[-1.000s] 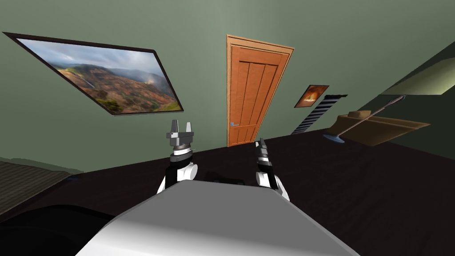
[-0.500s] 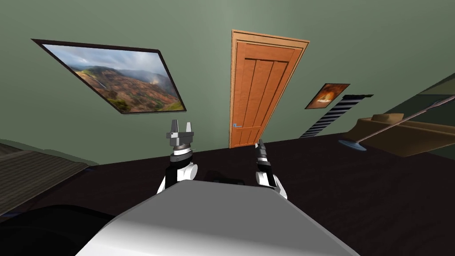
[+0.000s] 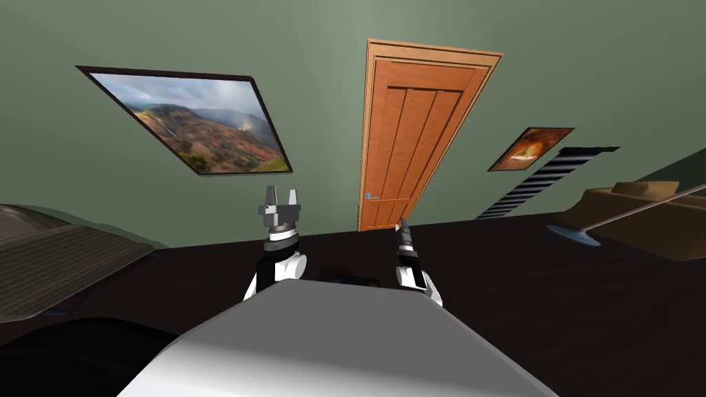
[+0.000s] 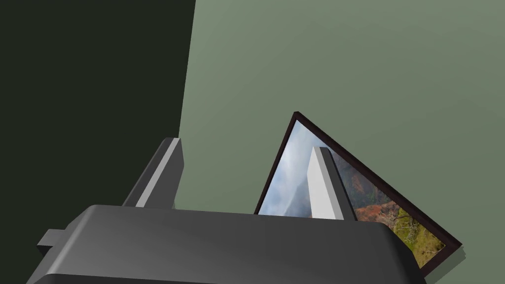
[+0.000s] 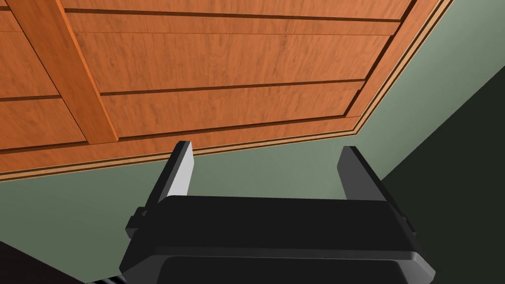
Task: Pull the door open
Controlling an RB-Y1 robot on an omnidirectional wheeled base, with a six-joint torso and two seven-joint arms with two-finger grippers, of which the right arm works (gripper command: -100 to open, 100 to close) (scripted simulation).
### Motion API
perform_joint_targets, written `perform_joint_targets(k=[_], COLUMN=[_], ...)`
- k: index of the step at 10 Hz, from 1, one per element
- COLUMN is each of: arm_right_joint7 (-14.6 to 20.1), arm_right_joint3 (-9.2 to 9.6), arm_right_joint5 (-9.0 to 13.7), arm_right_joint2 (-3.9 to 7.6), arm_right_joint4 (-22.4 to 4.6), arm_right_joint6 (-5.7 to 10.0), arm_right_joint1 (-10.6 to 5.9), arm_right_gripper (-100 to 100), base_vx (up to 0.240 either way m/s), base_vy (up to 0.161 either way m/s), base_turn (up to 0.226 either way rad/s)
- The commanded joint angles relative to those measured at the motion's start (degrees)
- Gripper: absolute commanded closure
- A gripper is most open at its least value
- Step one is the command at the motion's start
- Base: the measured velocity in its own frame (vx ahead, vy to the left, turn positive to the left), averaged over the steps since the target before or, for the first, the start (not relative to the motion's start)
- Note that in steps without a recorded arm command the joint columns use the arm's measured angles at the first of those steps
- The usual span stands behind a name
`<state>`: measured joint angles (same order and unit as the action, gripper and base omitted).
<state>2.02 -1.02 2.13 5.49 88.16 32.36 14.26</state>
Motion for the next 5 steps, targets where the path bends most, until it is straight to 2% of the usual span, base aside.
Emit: perform_joint_targets(k=[1,4,5], arm_right_joint7=[0.06,0.10,0.10], arm_right_joint3=[-0.25,-0.80,-0.80], arm_right_joint5=[0.30,1.01,1.01], arm_right_joint2=[0.29,0.80,0.80], arm_right_joint4=[-2.31,-7.46,-7.80], arm_right_joint6=[0.65,2.10,2.10], arm_right_joint1=[-0.87,-3.02,-3.02], arm_right_gripper=[-100,-100,-100], base_vx=[0.054,0.089,0.073], base_vy=[-0.019,-0.023,-0.011], base_turn=[0.069,0.147,0.029])
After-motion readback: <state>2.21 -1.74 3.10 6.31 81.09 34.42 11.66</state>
